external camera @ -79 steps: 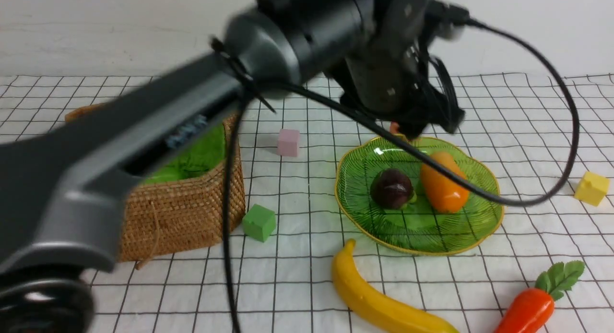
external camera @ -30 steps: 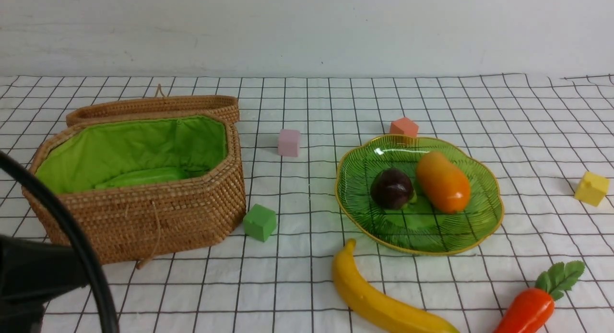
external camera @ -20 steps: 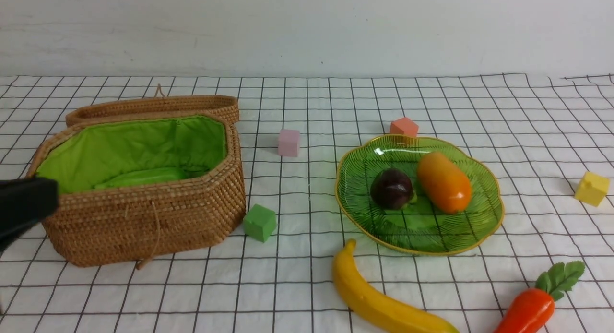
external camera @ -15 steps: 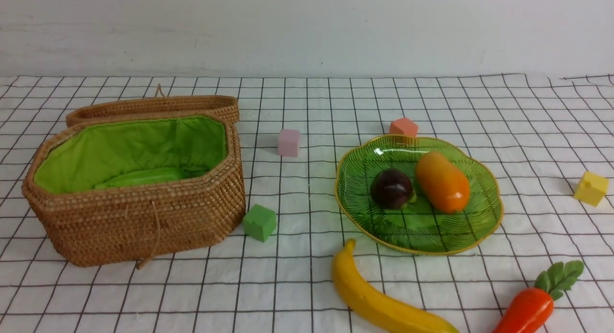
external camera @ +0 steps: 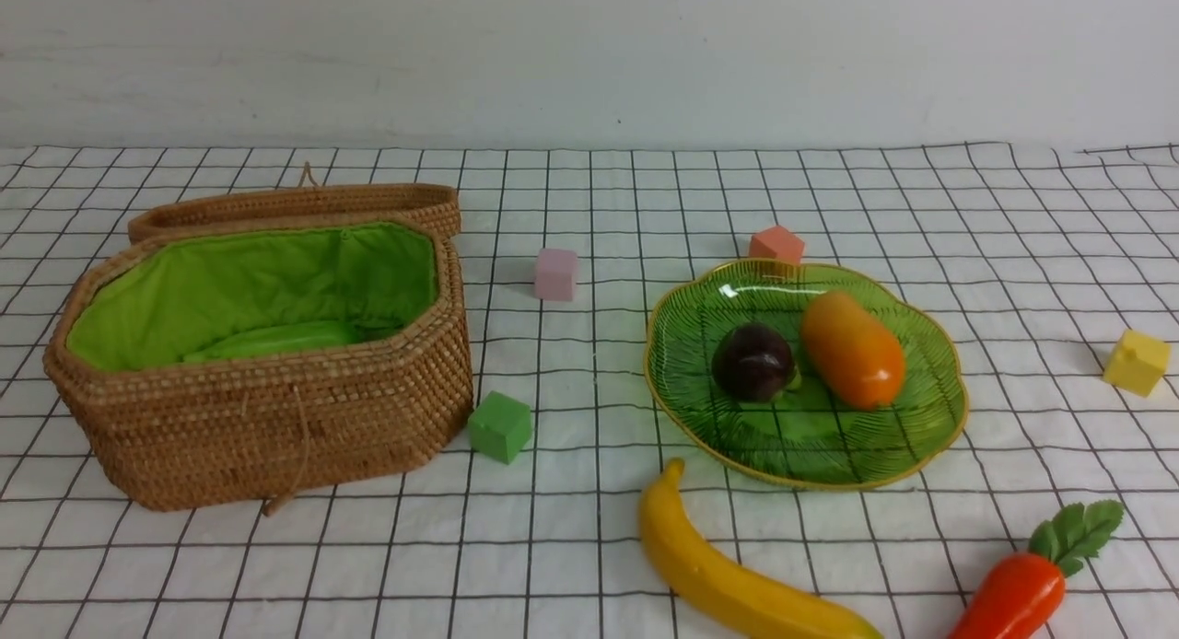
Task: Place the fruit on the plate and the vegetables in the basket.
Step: Use the right arm to grab a carrot and put it into the left basket
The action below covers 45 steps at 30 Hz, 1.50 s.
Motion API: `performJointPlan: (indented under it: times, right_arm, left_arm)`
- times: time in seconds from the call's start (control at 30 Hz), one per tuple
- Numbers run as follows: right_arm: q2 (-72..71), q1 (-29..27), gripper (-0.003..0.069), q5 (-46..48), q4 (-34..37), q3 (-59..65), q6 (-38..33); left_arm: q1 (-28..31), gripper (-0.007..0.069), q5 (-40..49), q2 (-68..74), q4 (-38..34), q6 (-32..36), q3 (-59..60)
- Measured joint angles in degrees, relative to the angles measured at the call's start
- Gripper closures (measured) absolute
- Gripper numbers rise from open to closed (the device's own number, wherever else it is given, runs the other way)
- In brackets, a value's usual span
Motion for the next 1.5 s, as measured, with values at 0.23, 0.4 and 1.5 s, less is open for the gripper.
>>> performJointPlan:
  times: [0.23,0.4,1.5]
  right_arm:
    - [0.0,0.0,0.0417,0.0,0.0,0.0,0.0]
    - [0.0,0.0,0.0417,0.0,0.0,0.0,0.0]
    - [1.3,0.0,0.0416,-42.3,4.1,-15.3,9.7]
  left_arm:
    - [1.3,0.0622,-1.3,0.0,-0.5,0.0,0.1]
    - [1.3,0.0617,-1.4,0.0,-0.6,0.0,0.1]
    - [1.3,0.0585,-1.4,0.0,-0.6,0.0,0.1]
